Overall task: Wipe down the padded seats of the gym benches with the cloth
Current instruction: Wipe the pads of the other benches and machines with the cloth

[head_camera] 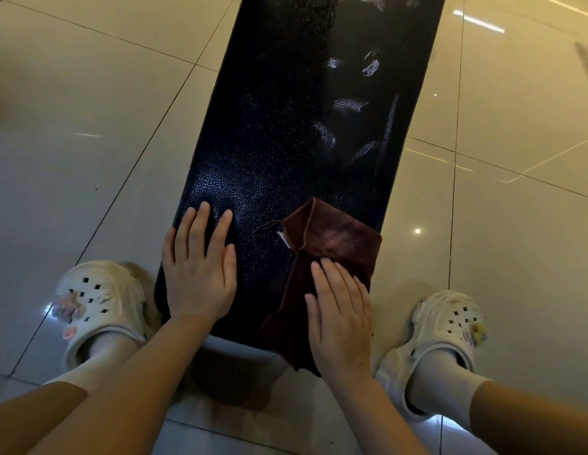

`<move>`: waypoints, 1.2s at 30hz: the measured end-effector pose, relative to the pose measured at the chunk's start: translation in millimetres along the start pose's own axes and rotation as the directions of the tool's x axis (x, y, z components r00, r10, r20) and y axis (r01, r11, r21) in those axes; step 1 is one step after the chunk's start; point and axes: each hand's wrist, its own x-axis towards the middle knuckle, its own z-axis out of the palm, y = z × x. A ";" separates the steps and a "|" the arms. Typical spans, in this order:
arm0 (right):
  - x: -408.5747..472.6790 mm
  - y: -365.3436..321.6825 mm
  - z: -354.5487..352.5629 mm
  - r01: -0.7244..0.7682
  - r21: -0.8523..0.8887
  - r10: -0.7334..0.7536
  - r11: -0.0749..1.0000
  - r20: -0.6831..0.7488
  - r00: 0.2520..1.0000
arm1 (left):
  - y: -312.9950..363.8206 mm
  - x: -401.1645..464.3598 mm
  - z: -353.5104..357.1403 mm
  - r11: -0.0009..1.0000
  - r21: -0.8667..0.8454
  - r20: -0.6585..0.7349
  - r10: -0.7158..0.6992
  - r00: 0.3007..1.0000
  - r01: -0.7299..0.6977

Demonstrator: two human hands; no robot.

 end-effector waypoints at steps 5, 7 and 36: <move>12.0 8.9 -10.4 -0.052 0.166 0.076 0.985 -0.143 0.987 | 1.3 0.7 0.0 1.000 -0.003 -0.010 0.003 1.000 -0.003; 16.6 13.9 -14.9 -0.095 0.166 0.122 0.981 -0.161 0.979 | 0.3 0.4 -0.1 1.000 -0.028 -0.022 0.008 1.000 -0.009; 24.7 19.5 -129.4 -0.338 0.451 0.157 0.826 0.393 0.906 | 123.5 -0.8 -114.3 0.823 -0.568 0.358 0.225 0.906 0.020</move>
